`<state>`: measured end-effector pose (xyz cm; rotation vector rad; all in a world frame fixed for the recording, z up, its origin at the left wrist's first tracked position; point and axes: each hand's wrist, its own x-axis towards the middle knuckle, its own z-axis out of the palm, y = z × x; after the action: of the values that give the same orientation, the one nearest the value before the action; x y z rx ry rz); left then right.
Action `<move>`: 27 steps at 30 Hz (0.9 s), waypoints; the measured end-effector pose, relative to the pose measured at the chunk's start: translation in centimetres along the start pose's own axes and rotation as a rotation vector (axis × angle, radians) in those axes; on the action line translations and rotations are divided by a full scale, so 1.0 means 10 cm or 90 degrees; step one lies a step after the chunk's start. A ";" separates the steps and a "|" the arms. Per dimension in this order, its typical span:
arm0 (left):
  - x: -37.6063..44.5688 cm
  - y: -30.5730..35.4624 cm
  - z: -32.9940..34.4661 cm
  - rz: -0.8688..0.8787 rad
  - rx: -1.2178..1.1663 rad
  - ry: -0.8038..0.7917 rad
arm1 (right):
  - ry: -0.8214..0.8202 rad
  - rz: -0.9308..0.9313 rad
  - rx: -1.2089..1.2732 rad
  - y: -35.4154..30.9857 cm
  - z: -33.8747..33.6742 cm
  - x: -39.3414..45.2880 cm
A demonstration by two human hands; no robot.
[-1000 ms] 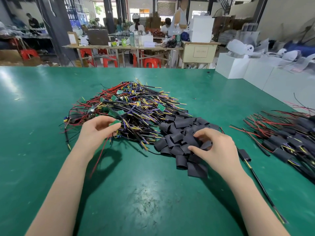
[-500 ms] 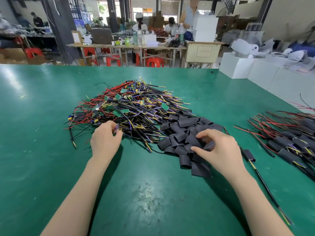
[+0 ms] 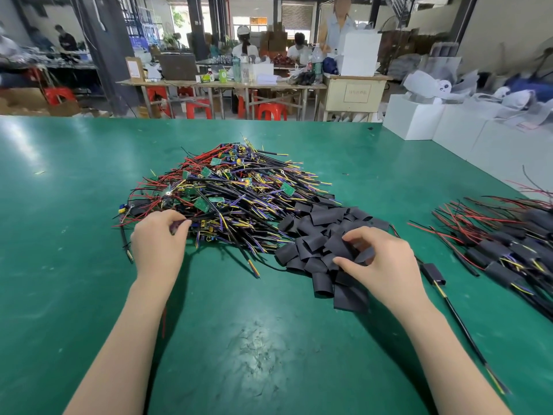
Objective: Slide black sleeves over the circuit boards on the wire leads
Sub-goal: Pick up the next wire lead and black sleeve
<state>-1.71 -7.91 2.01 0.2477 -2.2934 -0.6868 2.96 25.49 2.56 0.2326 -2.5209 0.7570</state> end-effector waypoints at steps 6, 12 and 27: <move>0.06 0.03 -0.11 0.000 -0.126 0.068 | 0.021 -0.005 0.035 0.01 0.00 0.01; 0.05 0.24 -0.18 -0.186 -0.605 0.253 | 0.032 -0.001 0.053 0.00 0.00 0.03; -0.12 0.65 -0.32 -0.044 -0.801 -0.013 | 0.053 -0.032 0.043 -0.02 -0.04 0.04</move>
<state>1.49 -3.32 6.83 -0.2807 -1.4706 -1.9636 2.86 25.53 3.16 0.2814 -2.4047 0.8151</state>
